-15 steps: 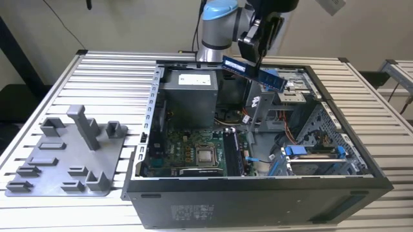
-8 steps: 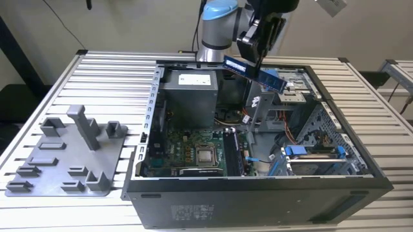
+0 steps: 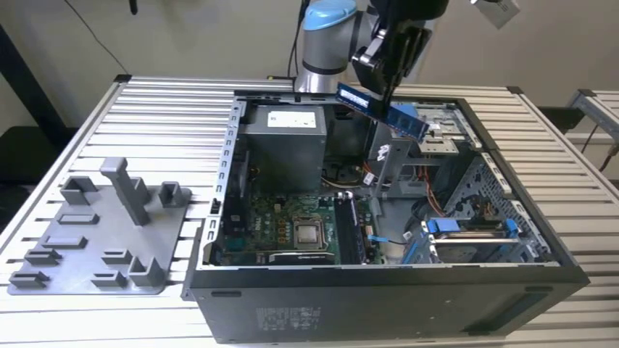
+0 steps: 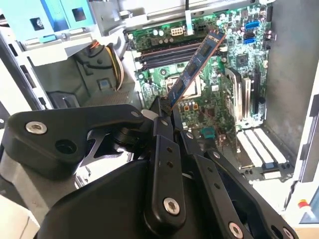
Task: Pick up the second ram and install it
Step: 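Insert the second ram into the second slot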
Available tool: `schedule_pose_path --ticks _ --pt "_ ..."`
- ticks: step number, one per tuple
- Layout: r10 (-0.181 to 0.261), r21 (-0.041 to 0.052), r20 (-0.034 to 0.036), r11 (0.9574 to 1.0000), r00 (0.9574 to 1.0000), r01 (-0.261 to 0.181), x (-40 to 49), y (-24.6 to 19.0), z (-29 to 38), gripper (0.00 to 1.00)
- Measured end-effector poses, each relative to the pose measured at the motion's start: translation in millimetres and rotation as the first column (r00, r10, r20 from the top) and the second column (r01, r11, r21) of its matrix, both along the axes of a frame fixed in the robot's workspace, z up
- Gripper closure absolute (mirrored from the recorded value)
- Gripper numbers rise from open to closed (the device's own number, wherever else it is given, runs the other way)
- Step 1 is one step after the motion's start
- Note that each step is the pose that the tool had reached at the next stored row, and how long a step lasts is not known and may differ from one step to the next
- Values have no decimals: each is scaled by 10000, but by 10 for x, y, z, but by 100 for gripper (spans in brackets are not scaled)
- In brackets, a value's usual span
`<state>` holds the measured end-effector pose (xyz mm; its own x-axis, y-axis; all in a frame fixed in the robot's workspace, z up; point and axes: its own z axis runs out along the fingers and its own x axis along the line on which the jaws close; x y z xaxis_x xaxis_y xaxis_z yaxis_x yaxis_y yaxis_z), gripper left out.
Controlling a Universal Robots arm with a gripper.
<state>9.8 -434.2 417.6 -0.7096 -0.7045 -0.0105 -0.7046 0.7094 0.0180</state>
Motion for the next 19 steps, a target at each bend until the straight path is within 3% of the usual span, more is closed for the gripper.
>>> schedule_pose_path --ticks 9,19 --pt "-704 1 1 9975 9975 704 2 -15 -18 86" --pt "-1478 1 0 9890 9890 1478 2 -48 -42 86"
